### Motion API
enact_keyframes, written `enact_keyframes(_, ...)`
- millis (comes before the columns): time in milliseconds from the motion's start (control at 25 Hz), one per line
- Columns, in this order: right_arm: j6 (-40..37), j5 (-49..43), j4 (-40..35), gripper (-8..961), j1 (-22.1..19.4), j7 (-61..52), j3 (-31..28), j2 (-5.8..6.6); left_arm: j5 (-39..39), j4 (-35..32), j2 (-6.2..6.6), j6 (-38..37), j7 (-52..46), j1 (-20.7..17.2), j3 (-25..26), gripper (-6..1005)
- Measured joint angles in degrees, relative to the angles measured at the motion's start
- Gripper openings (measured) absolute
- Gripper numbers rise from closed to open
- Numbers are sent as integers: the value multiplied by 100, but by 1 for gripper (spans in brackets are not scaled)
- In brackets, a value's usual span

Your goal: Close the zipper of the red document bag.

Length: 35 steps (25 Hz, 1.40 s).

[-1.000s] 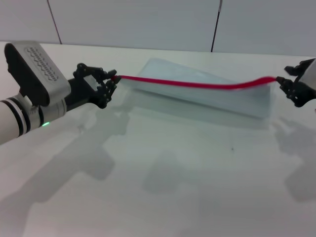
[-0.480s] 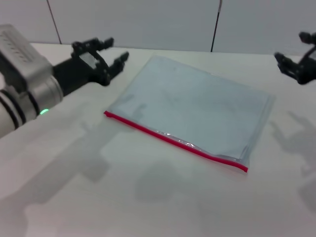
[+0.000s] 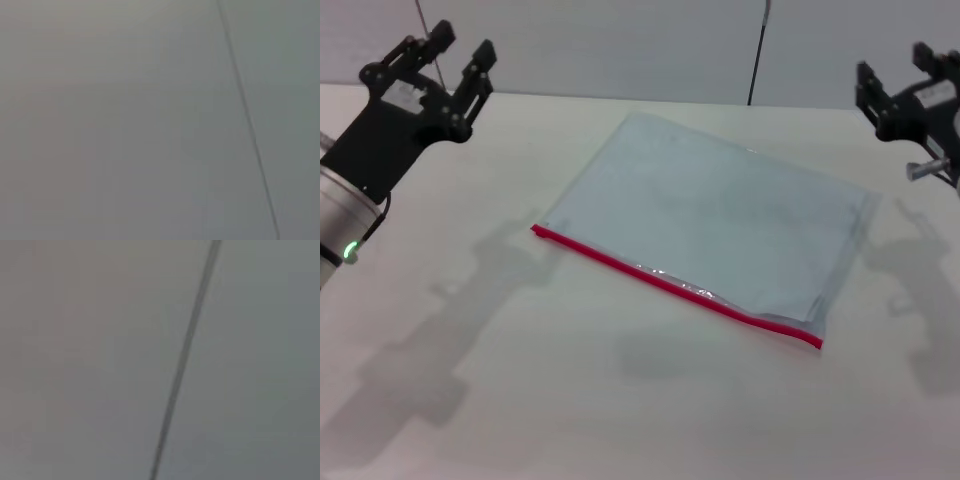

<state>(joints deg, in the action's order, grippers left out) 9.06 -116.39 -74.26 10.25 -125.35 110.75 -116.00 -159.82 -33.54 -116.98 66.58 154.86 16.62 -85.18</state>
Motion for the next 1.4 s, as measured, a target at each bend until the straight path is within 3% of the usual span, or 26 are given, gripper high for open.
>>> enact_keyframes(80,609,-1,494,612,140,-523,149,11,-432,144,-6,1,272,-5,-241,473)
enact_keyframes(320,2119,-93,1561,613,392,-1846,779,29,-613,413,-31,-149,506,87,-351,471)
enact_keyframes(520,2992,-64,2169,611,608,-2364,1327,5,-630,951,-35,-198,509,447,-316,468)
enact_keyframes(760,3110,-40,2271,607,710,-2421,1592,-14,-637,1209,-25,-182,463,653,-332,467)
enact_keyframes(1400,3049,-32,2123,607,730,-2428,1844,-4,-647,1277,-17,-176,431,675,-346,466)
